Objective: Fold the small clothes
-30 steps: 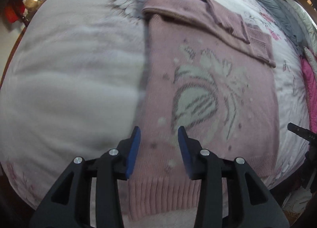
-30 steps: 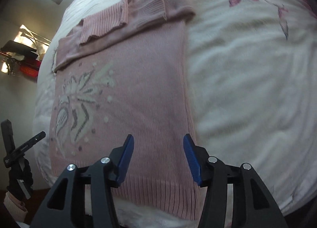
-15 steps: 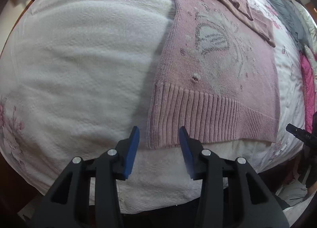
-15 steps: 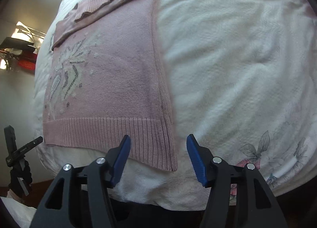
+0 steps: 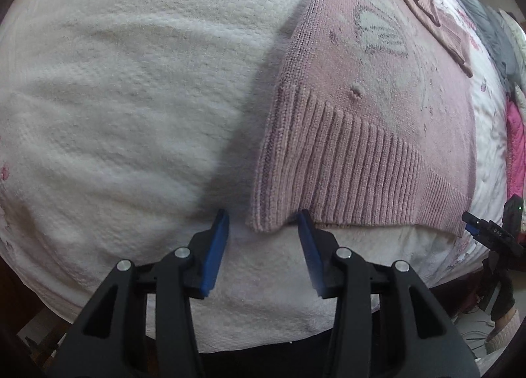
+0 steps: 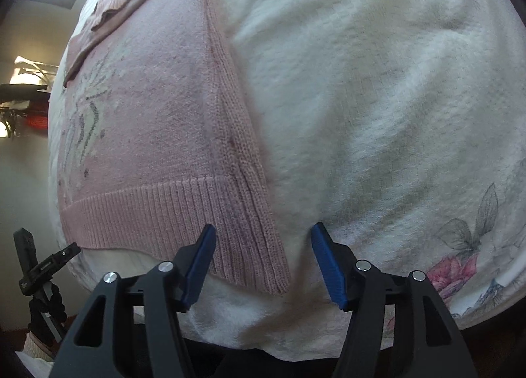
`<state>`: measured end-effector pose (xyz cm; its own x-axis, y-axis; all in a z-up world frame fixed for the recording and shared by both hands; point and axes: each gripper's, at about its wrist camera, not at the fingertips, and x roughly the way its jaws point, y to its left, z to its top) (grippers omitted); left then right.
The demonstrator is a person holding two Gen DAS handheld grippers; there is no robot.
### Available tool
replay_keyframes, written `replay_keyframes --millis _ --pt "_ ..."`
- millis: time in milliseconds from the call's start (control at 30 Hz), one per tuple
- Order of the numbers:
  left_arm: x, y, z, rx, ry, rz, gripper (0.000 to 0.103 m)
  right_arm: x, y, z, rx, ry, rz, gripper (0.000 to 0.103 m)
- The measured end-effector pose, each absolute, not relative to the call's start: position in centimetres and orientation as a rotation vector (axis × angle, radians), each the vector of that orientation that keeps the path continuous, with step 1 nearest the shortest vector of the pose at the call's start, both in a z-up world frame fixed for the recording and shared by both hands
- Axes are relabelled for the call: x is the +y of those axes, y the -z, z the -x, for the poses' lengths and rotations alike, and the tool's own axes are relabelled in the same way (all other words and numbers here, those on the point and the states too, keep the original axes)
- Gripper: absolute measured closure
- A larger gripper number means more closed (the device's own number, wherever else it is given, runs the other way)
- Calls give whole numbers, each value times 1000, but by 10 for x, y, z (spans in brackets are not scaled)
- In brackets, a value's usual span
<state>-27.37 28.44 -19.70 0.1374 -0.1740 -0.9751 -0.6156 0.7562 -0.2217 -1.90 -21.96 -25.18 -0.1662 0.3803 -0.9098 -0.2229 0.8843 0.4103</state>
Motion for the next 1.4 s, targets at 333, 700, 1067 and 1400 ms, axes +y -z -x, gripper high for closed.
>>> replay_keyframes --millis 333,700,1067,1400 --pt "289 194 260 1391 -305 753 61 -211 252 16 1697 -595 -137 49" --pt "296 194 250 1396 -265 809 91 -216 256 15 1709 -615 -168 80" --pt "295 146 235 1278 -166 776 95 -220 202 -3 1618 -806 -391 90" --pt "331 109 175 1097 -161 846 95 -220 164 -89 1459 -840 -724 91"
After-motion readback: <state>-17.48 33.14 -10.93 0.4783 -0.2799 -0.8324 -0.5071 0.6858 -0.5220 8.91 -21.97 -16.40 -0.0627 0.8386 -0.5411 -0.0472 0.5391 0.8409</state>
